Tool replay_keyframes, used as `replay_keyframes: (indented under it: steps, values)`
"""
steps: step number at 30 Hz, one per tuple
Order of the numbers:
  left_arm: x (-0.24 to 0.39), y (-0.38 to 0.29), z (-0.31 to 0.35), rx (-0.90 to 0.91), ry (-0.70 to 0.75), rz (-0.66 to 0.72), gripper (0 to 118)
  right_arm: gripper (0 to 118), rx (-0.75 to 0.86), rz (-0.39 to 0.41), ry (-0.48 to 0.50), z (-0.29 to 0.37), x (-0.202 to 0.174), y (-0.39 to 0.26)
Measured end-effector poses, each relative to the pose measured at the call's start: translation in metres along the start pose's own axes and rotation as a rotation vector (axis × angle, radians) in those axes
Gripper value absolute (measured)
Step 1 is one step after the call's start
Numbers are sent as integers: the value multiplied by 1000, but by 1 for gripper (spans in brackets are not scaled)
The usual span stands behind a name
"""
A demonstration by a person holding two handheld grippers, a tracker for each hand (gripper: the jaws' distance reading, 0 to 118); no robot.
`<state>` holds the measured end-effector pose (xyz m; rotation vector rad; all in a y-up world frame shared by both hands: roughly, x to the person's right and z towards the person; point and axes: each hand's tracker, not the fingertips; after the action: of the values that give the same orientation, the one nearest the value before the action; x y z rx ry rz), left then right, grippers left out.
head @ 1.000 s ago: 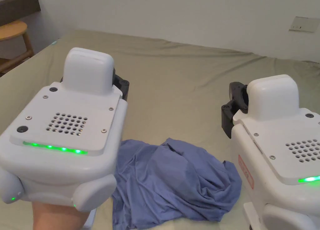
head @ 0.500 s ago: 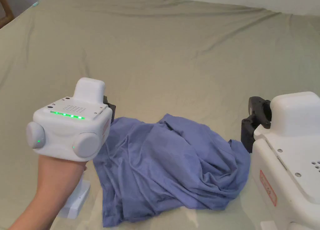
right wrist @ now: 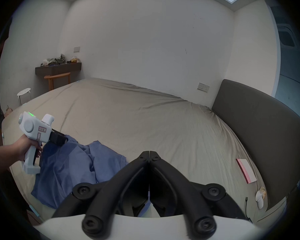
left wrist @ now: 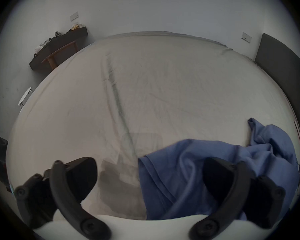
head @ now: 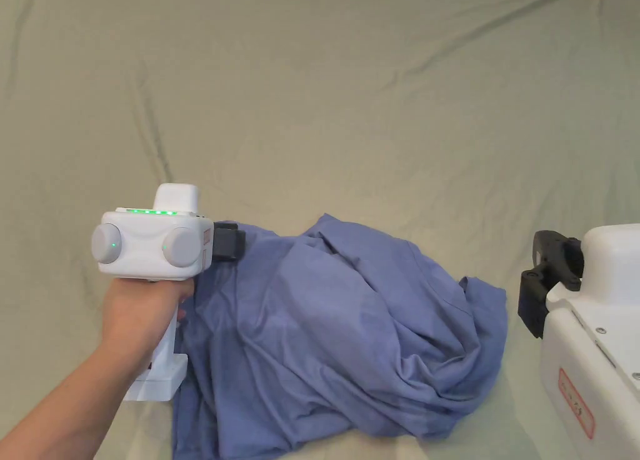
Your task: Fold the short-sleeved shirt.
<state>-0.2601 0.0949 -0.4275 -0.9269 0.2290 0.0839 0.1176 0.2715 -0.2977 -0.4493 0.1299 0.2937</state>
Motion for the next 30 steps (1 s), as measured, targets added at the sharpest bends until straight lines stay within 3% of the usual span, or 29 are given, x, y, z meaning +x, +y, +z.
replay_keyframes:
  steps: [5, 6, 7, 8, 9, 11, 12, 14, 15, 16, 24, 28, 30]
  values:
    - [-6, -1, 0, -17, -49, 47, 117, 1, -27, 78, 45, -17, -4, 9]
    - [-4, 0, 6, -8, -47, 29, 111, 1, -31, 95, 66, -21, -5, 15]
    - [-3, 1, 17, 28, -84, 20, 81, 1, -27, 92, 94, -25, -4, 21]
    - [-2, 2, 27, 71, -69, 4, 30, 1, -30, 96, 106, -32, -4, 27]
    - [-1, 2, 34, 75, -44, -35, 4, 1, -51, 112, 100, -43, -6, 34]
    - [-7, -5, 59, 156, -69, -21, 3, 3, -124, 231, 124, -72, -14, 46]
    - [-11, -8, 72, 183, -52, -31, 3, 15, -127, 264, 165, -86, -17, 49]
    - [-20, -16, 96, 242, 3, -68, 3, 81, -209, 292, 241, -119, -25, 55]
    - [-27, -21, 110, 280, 1, -60, 3, 105, -270, 286, 302, -138, -30, 57]
    - [-34, -26, 123, 290, -12, -46, 3, 116, -299, 278, 328, -156, -35, 55]
    - [-77, -68, 182, 314, -13, 52, 3, 116, -607, 307, 456, -276, -84, 30]
    - [-80, -81, 174, 289, -13, 57, 3, 114, -695, 362, 450, -294, -101, 17]
    - [-78, -83, 167, 271, -4, 45, 3, 113, -710, 344, 474, -294, -105, 12]
